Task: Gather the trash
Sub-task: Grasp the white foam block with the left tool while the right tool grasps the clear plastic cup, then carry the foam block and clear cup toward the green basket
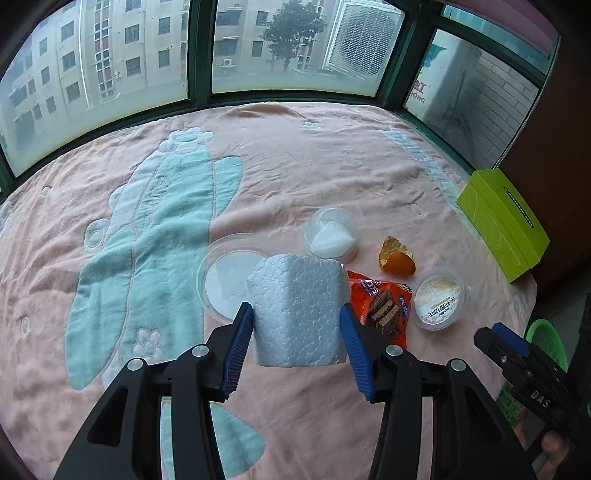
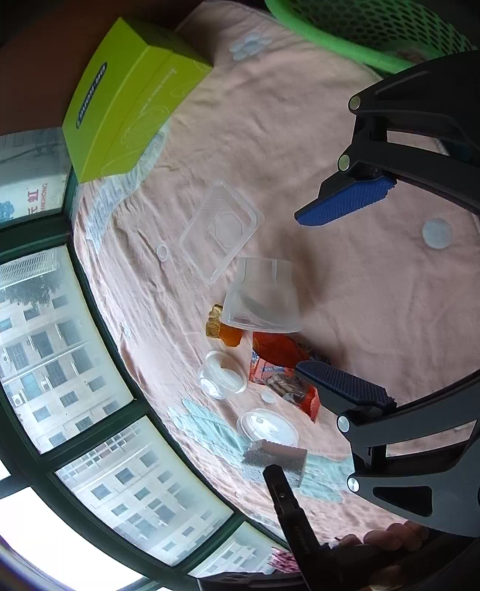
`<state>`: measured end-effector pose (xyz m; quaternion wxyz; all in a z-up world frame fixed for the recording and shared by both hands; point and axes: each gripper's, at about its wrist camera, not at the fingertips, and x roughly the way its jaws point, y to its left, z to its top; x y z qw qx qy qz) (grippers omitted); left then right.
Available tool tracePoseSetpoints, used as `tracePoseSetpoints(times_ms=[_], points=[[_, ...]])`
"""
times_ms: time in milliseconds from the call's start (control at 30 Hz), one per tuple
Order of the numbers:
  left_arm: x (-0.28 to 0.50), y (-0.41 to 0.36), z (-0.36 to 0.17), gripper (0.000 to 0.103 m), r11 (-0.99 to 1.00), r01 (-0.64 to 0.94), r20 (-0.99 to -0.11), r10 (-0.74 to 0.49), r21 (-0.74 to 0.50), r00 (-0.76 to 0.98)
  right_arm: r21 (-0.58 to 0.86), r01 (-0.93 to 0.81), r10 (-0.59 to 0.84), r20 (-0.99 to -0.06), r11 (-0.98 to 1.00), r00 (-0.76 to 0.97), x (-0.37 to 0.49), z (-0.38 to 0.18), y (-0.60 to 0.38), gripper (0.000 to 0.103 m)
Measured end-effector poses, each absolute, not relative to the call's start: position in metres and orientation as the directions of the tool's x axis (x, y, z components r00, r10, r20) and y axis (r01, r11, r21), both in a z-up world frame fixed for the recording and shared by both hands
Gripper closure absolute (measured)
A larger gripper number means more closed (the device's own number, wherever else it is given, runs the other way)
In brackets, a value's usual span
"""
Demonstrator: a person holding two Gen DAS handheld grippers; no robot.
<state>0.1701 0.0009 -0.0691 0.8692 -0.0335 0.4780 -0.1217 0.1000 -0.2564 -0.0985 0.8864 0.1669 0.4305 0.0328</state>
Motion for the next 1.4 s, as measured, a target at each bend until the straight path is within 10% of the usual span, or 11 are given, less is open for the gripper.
tracePoseSetpoints(times_ms=[700, 1400], points=[[0.168, 0.009, -0.076, 0.056, 0.965, 0.164, -0.834, -0.258, -0.202, 0.487, 0.39, 0.111, 0.261, -0.776, 0.914, 0.574, 0.131, -0.129, -0.262, 0.052], [0.128, -0.048, -0.048, 0.056, 0.92, 0.298, -0.794, -0.374, -0.254, 0.479, 0.389, 0.153, 0.199, -0.725, 0.909, 0.66, 0.026, -0.082, -0.289, 0.053]])
